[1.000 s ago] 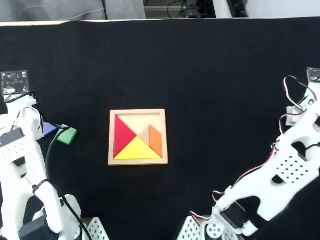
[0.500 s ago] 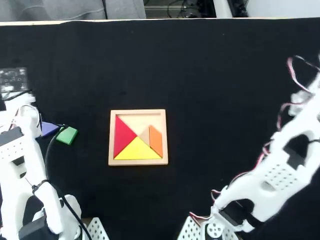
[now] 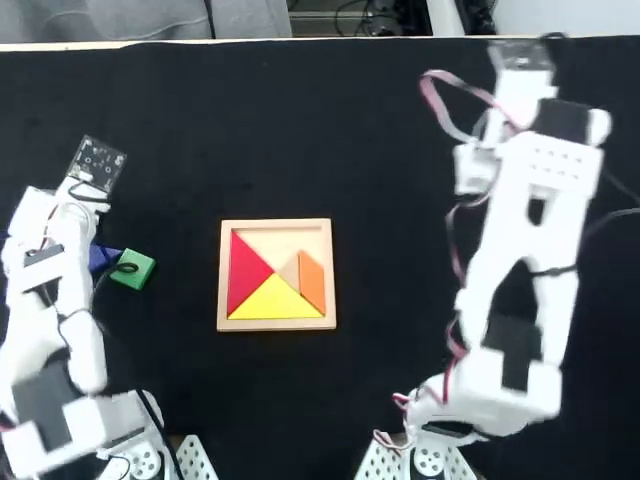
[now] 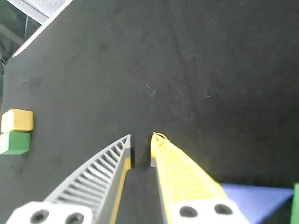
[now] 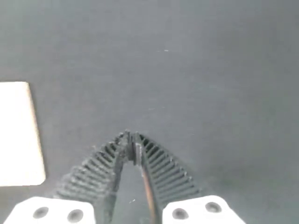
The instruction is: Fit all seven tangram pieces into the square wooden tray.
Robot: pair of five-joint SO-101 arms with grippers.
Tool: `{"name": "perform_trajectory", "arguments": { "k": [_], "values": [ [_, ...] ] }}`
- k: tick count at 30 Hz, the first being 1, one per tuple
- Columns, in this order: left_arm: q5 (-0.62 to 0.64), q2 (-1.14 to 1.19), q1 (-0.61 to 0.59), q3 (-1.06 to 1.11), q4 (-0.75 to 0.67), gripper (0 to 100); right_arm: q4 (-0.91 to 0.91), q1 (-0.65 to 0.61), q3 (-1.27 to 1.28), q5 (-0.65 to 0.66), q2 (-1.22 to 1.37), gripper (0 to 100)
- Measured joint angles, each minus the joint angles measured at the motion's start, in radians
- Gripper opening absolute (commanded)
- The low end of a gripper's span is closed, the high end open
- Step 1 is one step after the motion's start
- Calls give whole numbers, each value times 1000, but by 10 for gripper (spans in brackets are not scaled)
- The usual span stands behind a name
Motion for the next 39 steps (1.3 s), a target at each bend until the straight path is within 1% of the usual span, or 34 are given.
{"name": "perform_trajectory", "arguments": {
  "k": [2,5,9,12,14,21,24,28,32,35,39],
  "values": [
    [0,91,0,-3,-32,80,-52,-41,114,0,-94,10],
    [0,167,0,-46,-11,80,-163,-110,302,0,-207,10],
    [0,170,0,-106,127,80,-336,-183,569,-2,-287,10],
    [-5,170,-2,-117,212,80,-448,-224,713,-2,-299,10],
    [-28,166,-20,-117,244,80,-500,-227,770,-2,-299,10],
    [-213,78,-91,-66,339,80,-614,-224,870,-3,-301,11],
    [-258,20,-97,-17,390,80,-664,-224,911,-3,-301,11],
    [-310,-97,-98,43,493,80,-729,-224,956,-3,-301,11],
    [-288,-235,-98,52,519,80,-809,-224,1005,-29,-301,11],
    [-224,-307,-104,52,493,83,-872,-224,1045,-68,-301,11],
    [-95,-307,-143,52,459,90,-924,-224,1071,-80,-301,11]
  ]
}}
